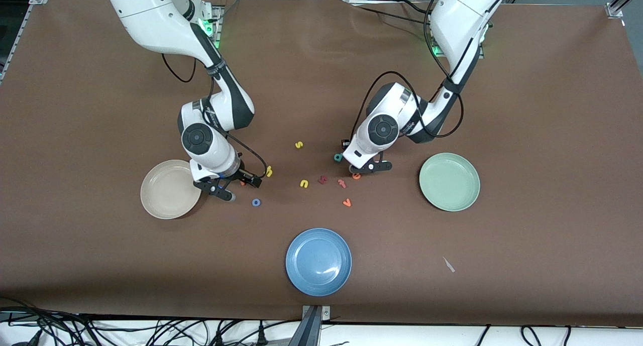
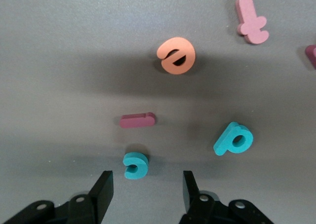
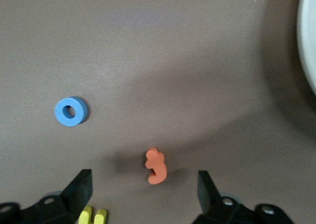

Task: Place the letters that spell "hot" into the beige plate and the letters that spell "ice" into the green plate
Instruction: 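Grasp the orange 3 with the right gripper while the left gripper grasps the c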

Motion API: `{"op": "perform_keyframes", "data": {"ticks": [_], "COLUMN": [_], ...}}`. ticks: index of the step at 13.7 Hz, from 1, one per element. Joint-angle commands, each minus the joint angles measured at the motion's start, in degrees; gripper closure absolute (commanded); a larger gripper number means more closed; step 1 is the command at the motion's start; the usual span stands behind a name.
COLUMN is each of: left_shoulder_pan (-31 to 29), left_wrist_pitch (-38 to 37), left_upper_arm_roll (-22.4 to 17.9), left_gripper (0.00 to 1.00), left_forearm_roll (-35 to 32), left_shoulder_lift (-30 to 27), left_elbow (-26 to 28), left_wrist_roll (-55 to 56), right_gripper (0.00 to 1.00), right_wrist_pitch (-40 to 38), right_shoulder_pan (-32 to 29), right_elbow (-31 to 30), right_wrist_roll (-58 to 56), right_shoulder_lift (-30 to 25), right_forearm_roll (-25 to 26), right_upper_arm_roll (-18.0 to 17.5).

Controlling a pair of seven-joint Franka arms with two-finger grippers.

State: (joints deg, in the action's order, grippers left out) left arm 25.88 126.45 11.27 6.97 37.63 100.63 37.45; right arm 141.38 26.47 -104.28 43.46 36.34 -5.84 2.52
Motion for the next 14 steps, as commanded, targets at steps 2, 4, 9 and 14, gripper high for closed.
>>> {"op": "perform_keyframes", "data": {"ticks": [2,4,9,14], "left_shoulder_pan": [0.6,0.7,0.7,0.7], "left_wrist_pitch": [0.8,0.8,1.8,2.2], "left_upper_arm_roll": [-0.4,-0.3,-0.4,-0.5], "left_gripper": [0.42,0.44,0.49,0.53], "left_forearm_roll": [-2.1,-5.2,-5.3,-5.4], "left_shoulder_lift": [0.3,0.4,1.2,1.7], "left_elbow": [0.4,0.4,0.4,0.4], "left_wrist_roll": [-0.2,0.1,0.1,0.1], "right_gripper": [0.15,0.28,0.55,0.78], "right_wrist_pitch": [0.7,0.7,0.7,0.9], "right_shoulder_pan": [-0.3,-0.3,-0.4,-0.3], "right_elbow": [0.0,0.1,0.1,0.3], "right_wrist_roll": [-2.0,-2.0,-1.8,-1.5], "right_shoulder_lift": [1.0,1.0,1.1,1.9], "right_forearm_roll": [-0.5,-0.8,-0.8,-1.2], "right_upper_arm_roll": [0.3,0.3,0.2,0.2]}}
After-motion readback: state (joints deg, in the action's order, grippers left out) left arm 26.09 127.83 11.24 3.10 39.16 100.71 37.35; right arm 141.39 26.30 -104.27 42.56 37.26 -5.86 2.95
